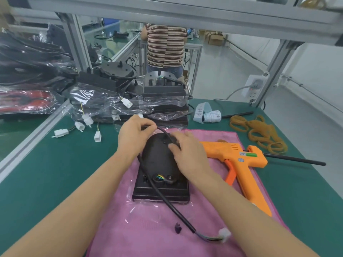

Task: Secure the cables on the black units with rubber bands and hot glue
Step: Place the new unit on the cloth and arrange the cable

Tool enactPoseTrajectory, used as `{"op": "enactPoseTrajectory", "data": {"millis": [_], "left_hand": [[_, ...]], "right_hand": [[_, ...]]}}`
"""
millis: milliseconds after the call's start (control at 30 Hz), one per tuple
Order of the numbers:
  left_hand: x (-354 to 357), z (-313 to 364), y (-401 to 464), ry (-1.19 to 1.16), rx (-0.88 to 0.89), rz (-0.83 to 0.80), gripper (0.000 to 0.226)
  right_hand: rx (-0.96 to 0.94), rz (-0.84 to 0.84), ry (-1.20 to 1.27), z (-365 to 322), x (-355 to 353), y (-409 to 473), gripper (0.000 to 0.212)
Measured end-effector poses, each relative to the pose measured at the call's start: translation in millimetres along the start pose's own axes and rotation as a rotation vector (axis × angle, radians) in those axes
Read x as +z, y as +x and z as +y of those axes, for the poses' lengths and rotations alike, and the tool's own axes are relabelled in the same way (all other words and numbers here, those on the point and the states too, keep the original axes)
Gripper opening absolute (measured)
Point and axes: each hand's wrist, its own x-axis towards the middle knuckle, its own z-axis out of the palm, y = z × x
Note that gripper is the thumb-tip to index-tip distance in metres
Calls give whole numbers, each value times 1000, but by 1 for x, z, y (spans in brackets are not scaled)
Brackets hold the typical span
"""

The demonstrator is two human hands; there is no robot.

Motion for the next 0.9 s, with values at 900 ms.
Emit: {"op": "enactPoseTrajectory", "data": {"millis": [900], "left_hand": [[-8, 0, -58, -64, 7, -136, 57]], "right_hand": [[-369, 36, -351, 7, -24, -100, 48]]}}
